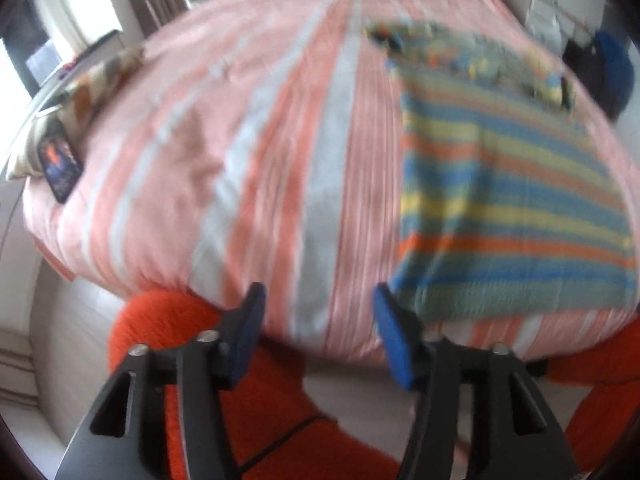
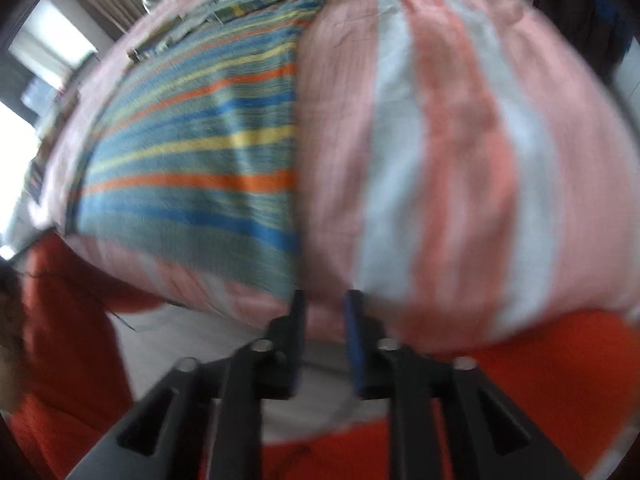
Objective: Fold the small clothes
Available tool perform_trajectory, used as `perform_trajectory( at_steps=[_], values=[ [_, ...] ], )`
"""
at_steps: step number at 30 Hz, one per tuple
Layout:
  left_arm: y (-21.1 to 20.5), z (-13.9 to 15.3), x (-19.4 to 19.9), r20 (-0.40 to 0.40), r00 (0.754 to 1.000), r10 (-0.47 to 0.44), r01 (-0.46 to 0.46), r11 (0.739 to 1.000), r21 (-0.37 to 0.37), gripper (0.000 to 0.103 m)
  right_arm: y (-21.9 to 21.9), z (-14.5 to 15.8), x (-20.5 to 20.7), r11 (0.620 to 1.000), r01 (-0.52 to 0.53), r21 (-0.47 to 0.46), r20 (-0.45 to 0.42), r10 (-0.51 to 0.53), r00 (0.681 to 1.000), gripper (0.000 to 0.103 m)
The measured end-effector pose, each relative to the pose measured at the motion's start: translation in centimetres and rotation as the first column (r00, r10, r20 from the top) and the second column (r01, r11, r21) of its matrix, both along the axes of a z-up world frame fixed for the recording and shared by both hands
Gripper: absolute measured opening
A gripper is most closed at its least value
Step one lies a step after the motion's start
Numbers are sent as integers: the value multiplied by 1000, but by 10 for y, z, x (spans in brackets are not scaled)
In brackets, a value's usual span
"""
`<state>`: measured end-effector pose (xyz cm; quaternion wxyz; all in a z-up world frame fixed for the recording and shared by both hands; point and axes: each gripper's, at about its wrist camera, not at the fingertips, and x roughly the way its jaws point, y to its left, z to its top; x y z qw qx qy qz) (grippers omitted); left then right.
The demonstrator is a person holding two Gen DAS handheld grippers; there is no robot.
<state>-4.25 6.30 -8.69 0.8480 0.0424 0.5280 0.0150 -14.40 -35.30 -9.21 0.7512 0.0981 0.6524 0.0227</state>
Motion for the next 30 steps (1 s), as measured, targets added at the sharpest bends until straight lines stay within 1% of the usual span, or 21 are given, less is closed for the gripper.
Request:
perform_trajectory(
  at_steps=[1,2,4,6,7,8,9,10,11,13,14,16,19,20,21,22,24,26,27,28,30],
  values=[
    [-1,7,1,28,1000,5,-5,1000,-11,72,-4,10,0,998,-18,-64,12,18,1000,43],
    [-2,20,1,82,997,13,-10,999,-33,75,-7,18,3,994,-32,-107,29,35,999,44],
    [-9,35,2,173,985,29,-18,998,-65,88,-8,44,22,965,-93,-245,97,120,988,45],
    [-19,35,6,239,971,31,-10,996,-91,90,0,67,54,929,-156,-335,162,220,962,45],
    [-27,34,3,291,956,24,2,996,-86,90,7,76,71,917,-185,-353,196,266,944,50],
    [-34,26,11,316,949,20,3,997,-71,90,16,84,90,904,-223,-366,235,321,917,58],
    [-40,16,12,336,941,20,-8,999,-38,90,29,91,114,886,-268,-379,276,384,881,61],
    [-43,5,23,343,939,22,-14,1000,-26,90,41,92,132,872,-303,-386,298,428,853,67],
    [-43,-4,18,349,937,18,-18,1000,-6,90,59,88,160,852,-369,-371,318,491,811,67],
    [-47,-19,27,334,943,-2,-7,1000,26,90,80,76,197,838,-447,-313,332,537,776,67],
    [-45,-23,26,309,951,-17,0,998,55,90,92,66,217,833,-475,-285,330,551,767,67],
    [-49,-27,41,309,951,-10,-7,999,54,90,112,41,253,827,-486,-281,310,558,770,67],
    [-49,-30,54,302,953,14,-22,999,25,90,130,1,300,847,-467,-253,279,526,803,65],
    [-48,-32,55,291,957,19,-29,999,29,90,130,-15,314,859,-453,-238,247,504,827,48],
    [-47,-35,59,281,960,22,-31,999,30,90,128,-22,321,871,-436,-225,229,483,845,33],
    [-43,-37,59,267,963,31,-37,999,15,90,122,-24,327,892,-405,-198,228,444,867,10],
    [-38,-39,63,251,967,45,-41,999,-20,90,82,-8,327,949,-277,-150,282,310,908,9],
    [-33,-39,64,241,968,66,-54,997,-56,90,43,13,319,969,-197,-148,334,236,912,9],
    [-31,-40,65,237,968,78,-64,996,-64,90,3,29,310,982,-110,-155,369,161,915,9],
    [-30,-40,66,234,969,82,-68,995,-68,90,-20,38,306,986,-57,-155,385,113,916,9],
    [-28,-42,67,222,970,100,-82,993,-88,90,-98,56,285,979,130,-156,417,-54,907,9]
  ],
)
